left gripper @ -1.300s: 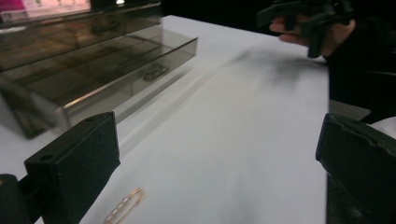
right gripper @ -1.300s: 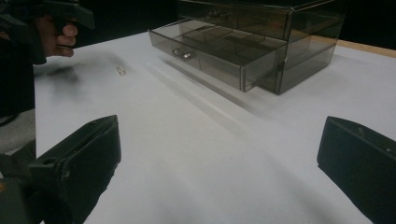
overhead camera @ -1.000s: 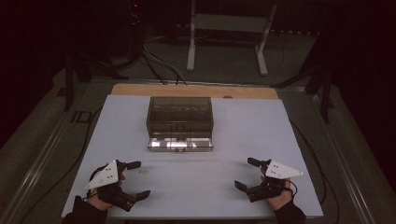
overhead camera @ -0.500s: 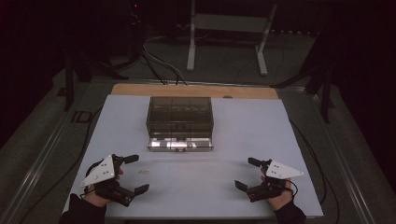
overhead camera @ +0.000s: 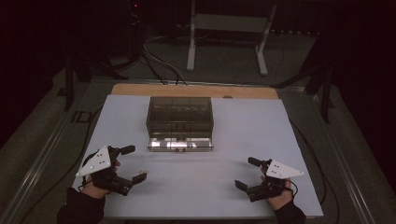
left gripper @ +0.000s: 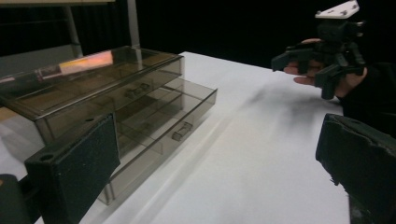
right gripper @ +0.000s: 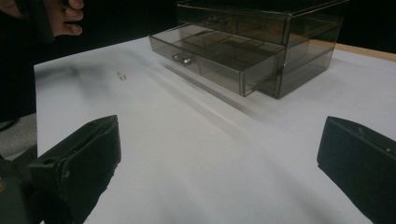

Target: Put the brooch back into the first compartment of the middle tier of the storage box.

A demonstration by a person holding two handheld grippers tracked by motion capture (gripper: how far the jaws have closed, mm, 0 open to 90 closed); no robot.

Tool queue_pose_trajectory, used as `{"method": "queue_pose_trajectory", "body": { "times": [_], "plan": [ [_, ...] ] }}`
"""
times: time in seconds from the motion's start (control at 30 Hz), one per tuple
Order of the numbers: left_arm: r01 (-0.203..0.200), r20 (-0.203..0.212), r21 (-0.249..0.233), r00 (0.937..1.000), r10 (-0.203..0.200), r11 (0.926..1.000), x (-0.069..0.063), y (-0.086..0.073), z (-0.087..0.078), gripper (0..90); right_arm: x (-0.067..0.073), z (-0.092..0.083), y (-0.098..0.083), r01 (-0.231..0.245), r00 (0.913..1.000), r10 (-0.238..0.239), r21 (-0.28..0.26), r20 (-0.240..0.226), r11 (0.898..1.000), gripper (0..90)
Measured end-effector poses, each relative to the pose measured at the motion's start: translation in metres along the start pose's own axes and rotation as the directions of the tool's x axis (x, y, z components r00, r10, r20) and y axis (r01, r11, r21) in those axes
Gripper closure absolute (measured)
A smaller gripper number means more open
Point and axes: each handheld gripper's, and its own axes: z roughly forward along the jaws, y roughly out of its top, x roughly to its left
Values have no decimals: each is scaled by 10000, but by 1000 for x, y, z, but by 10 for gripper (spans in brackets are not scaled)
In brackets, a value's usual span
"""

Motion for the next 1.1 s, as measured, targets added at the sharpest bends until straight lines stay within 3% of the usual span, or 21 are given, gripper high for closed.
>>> {"method": "queue_pose_trajectory", "body": {
  "times": [0.47, 0.8, 1.1],
  "plan": [
    [378, -370, 43, 9986, -376, 9993, 17, -3, 3, 3, 0, 0, 0, -46, 10000, 46, -34, 1, 10000, 0],
    [749, -543, 733, 9960, -710, 9945, 34, -20, 14, 4, 0, 0, 1, 32, 10000, -32, -19, 34, 10000, 0],
    [719, -549, 1206, 9963, -656, 9901, 35, -28, 16, 4, 0, 0, 1, 52, 10000, -52, -1, 30, 10000, 0]
  ]
}}
